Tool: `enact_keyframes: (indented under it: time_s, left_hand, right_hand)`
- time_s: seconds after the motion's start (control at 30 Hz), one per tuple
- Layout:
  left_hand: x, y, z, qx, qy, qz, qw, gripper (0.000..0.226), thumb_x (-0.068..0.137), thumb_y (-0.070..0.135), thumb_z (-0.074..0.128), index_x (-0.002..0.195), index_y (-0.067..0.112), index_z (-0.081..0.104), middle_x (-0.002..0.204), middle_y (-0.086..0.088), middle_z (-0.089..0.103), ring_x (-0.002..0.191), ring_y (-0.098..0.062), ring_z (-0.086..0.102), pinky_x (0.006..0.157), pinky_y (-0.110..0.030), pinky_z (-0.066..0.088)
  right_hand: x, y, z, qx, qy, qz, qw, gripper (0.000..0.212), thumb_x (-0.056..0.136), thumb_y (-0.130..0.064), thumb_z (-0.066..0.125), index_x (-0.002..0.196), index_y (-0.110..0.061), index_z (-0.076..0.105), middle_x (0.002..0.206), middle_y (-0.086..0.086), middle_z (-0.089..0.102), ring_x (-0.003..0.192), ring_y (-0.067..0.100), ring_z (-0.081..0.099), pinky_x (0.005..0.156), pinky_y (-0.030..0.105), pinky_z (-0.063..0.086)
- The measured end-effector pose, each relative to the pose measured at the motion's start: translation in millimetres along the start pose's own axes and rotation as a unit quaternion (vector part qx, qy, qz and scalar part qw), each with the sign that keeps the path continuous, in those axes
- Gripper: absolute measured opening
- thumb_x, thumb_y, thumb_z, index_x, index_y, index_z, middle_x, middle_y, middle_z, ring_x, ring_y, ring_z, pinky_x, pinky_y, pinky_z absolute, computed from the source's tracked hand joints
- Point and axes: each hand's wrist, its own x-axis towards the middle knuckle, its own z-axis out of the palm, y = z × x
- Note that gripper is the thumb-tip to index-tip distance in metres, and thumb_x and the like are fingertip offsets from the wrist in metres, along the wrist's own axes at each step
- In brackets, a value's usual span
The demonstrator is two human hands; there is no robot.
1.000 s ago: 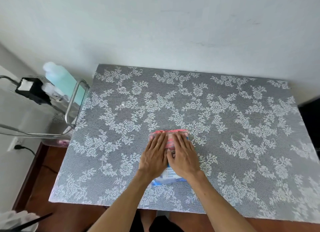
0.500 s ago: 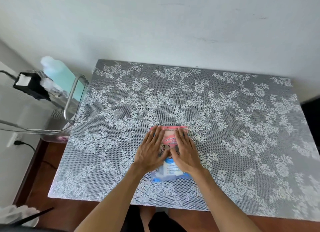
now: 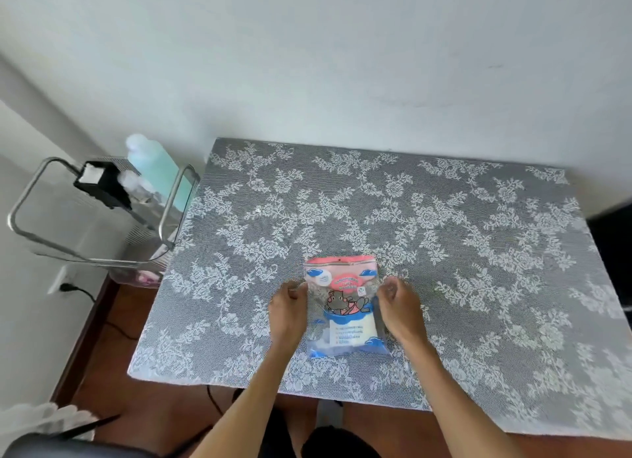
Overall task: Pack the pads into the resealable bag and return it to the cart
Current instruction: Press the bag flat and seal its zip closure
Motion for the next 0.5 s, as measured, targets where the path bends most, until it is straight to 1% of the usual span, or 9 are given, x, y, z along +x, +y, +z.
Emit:
enact_keyframes:
  time_s: [0.07, 0.13, 0.2, 0.27, 0.3, 0.33, 0.4, 0.47, 0.5]
  left_hand:
    - [0, 2, -3, 0.015, -0.045, -0.022, 0.999, 0.034, 0.097, 0.031, 0.055, 0.122, 0.009, 0.056, 0.083, -0.002, 0.068, 0.053, -0.014, 0.057, 0.050, -0.028, 0.052]
    - [-3, 4, -5, 0.026, -0.079, -0.045, 0.995, 0.030, 0.096, 0.030, 0.056, 0.120, 0.012, 0.057, 0.085, -0.006, 0.070, 0.064, -0.021, 0.068, 0.059, -0.034, 0.060]
    - [-4, 6, -5, -0.008, -0.105, -0.090, 0.990, 0.019, 0.095, 0.023, 0.058, 0.112, 0.015, 0.059, 0.087, -0.008, 0.071, 0.073, -0.024, 0.071, 0.072, -0.042, 0.062]
    - [-7, 9, -7, -0.071, -0.122, -0.125, 0.982, 0.008, 0.096, 0.016, 0.056, 0.102, 0.014, 0.061, 0.087, -0.007, 0.071, 0.071, -0.020, 0.067, 0.072, -0.037, 0.061]
    - [-9, 11, -9, -0.088, -0.124, -0.122, 0.981, 0.010, 0.096, 0.012, 0.054, 0.095, 0.012, 0.064, 0.086, -0.008, 0.070, 0.069, -0.018, 0.064, 0.071, -0.034, 0.059]
    - [-9, 13, -10, -0.091, -0.124, -0.110, 0.982, 0.018, 0.097, 0.010, 0.052, 0.088, 0.011, 0.067, 0.083, -0.008, 0.069, 0.067, -0.018, 0.061, 0.070, -0.033, 0.057]
    - [-8, 16, -16, -0.093, -0.118, -0.087, 0.985, 0.023, 0.100, 0.011, 0.047, 0.091, 0.007, 0.068, 0.081, -0.011, 0.067, 0.068, -0.020, 0.057, 0.069, -0.034, 0.051]
    - [-5, 23, -27, -0.116, -0.112, -0.069, 0.984, 0.022, 0.101, 0.014, 0.044, 0.100, 0.002, 0.063, 0.091, -0.015, 0.067, 0.076, -0.022, 0.061, 0.071, -0.030, 0.054]
    - [-2, 28, -33, -0.137, -0.110, -0.062, 0.983, 0.021, 0.101, 0.014, 0.043, 0.102, 0.003, 0.060, 0.097, -0.015, 0.068, 0.081, -0.022, 0.065, 0.070, -0.028, 0.057]
  right_hand:
    - [-4, -6, -2, -0.053, -0.030, -0.009, 0.998, 0.035, 0.101, -0.041, 0.040, 0.116, -0.013, 0.053, 0.082, 0.000, 0.064, 0.052, 0.009, 0.054, 0.040, 0.020, 0.038]
    - [-10, -10, -2, -0.050, -0.051, -0.001, 0.997, 0.034, 0.101, -0.043, 0.041, 0.118, -0.015, 0.050, 0.073, -0.002, 0.062, 0.045, 0.008, 0.048, 0.036, 0.017, 0.031]
    - [-13, -12, 3, -0.003, -0.065, 0.021, 0.998, 0.029, 0.101, -0.036, 0.046, 0.118, -0.013, 0.050, 0.072, -0.001, 0.060, 0.046, 0.011, 0.049, 0.038, 0.018, 0.035]
    - [-15, -15, 5, 0.053, -0.069, 0.038, 0.995, 0.026, 0.099, -0.027, 0.051, 0.117, -0.008, 0.052, 0.076, 0.003, 0.063, 0.050, 0.015, 0.053, 0.039, 0.019, 0.040]
    - [-17, -17, 4, 0.079, -0.071, 0.047, 0.993, 0.026, 0.099, -0.025, 0.052, 0.116, -0.006, 0.054, 0.076, 0.004, 0.063, 0.050, 0.015, 0.055, 0.039, 0.018, 0.041]
    - [-18, -19, 3, 0.100, -0.077, 0.053, 0.991, 0.024, 0.099, -0.024, 0.052, 0.113, -0.005, 0.057, 0.075, 0.005, 0.064, 0.048, 0.012, 0.058, 0.039, 0.018, 0.042]
    - [-18, -24, -1, 0.130, -0.101, 0.057, 0.985, 0.021, 0.099, -0.027, 0.052, 0.103, -0.009, 0.062, 0.073, 0.006, 0.069, 0.049, 0.010, 0.065, 0.046, 0.025, 0.052]
    - [-19, -34, -6, 0.170, -0.121, 0.047, 0.977, 0.018, 0.099, -0.029, 0.051, 0.093, -0.017, 0.062, 0.078, 0.009, 0.073, 0.058, 0.017, 0.071, 0.055, 0.036, 0.059]
    - [-19, -42, -9, 0.185, -0.125, 0.034, 0.974, 0.017, 0.100, -0.030, 0.050, 0.092, -0.019, 0.061, 0.080, 0.009, 0.073, 0.060, 0.017, 0.073, 0.053, 0.033, 0.060]
